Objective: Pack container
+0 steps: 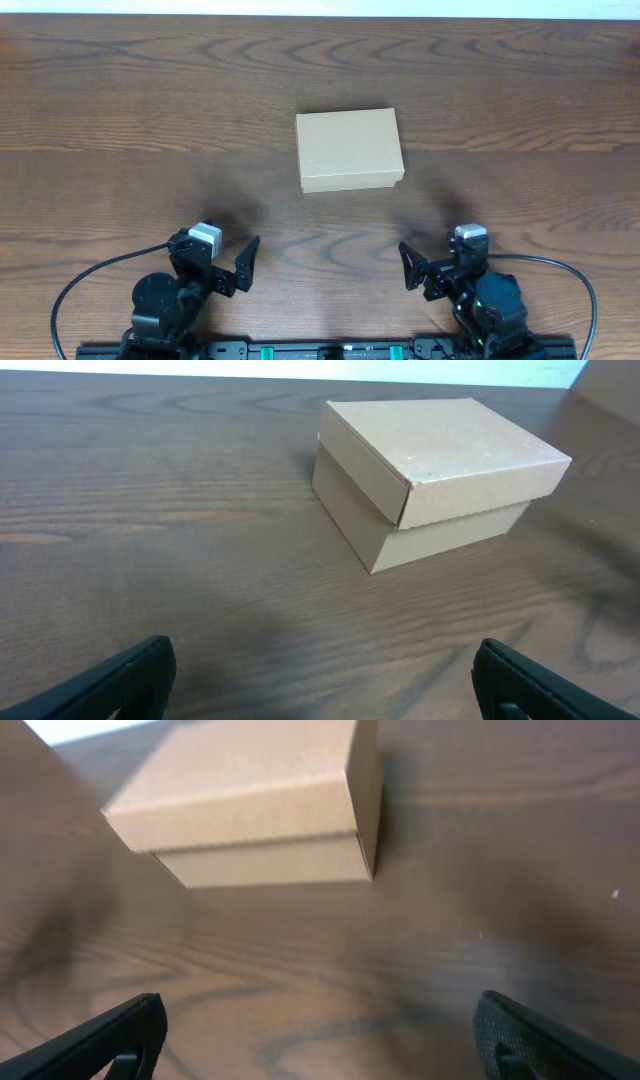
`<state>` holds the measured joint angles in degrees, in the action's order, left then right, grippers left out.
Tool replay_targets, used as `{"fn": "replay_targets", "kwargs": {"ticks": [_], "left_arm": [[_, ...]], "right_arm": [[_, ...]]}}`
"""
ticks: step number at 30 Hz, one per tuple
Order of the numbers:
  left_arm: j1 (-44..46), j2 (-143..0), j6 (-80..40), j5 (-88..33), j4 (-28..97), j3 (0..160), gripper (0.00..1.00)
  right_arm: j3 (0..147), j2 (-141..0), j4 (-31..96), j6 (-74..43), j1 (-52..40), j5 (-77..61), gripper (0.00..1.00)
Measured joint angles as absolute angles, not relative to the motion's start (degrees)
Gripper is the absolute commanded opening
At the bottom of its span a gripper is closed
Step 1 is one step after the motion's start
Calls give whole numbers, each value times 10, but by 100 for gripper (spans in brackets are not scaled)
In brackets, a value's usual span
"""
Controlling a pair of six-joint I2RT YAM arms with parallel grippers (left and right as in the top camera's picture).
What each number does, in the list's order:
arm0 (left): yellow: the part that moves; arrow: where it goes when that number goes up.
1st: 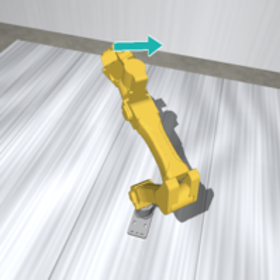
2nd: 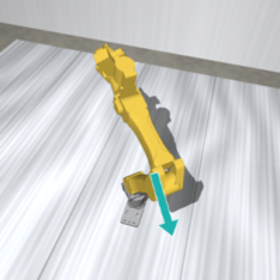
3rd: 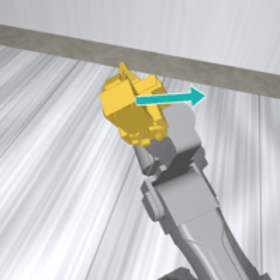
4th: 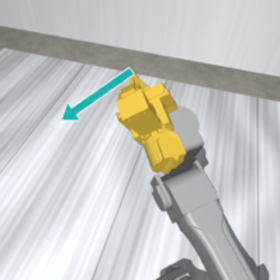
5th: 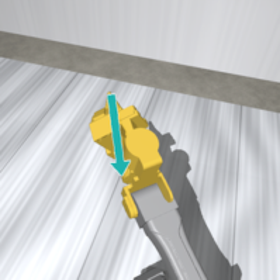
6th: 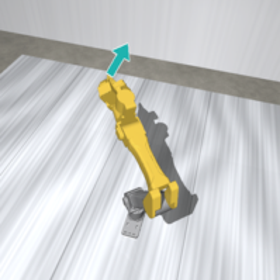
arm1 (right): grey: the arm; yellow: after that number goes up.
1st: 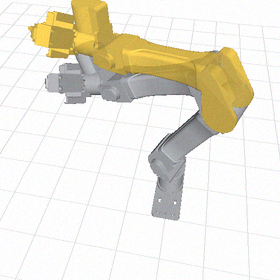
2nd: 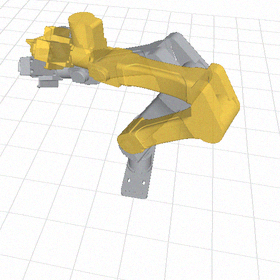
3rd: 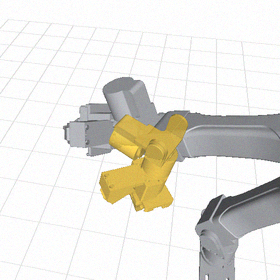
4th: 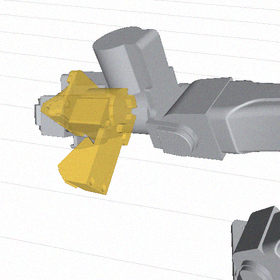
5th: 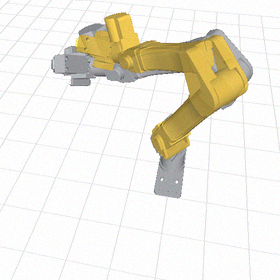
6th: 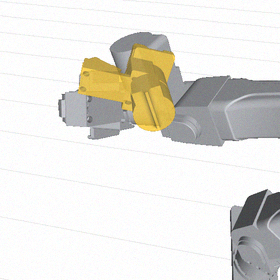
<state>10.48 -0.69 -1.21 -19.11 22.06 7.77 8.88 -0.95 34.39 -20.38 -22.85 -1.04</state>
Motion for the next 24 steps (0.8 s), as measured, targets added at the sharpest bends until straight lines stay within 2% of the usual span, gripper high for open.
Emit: {"fn": "replay_targets", "kwargs": {"ticks": [24], "left_arm": [[105, -7, -12, -191, 221, 78, 95]], "right_arm": [[89, -9, 338, -206, -229, -10, 99]]}}
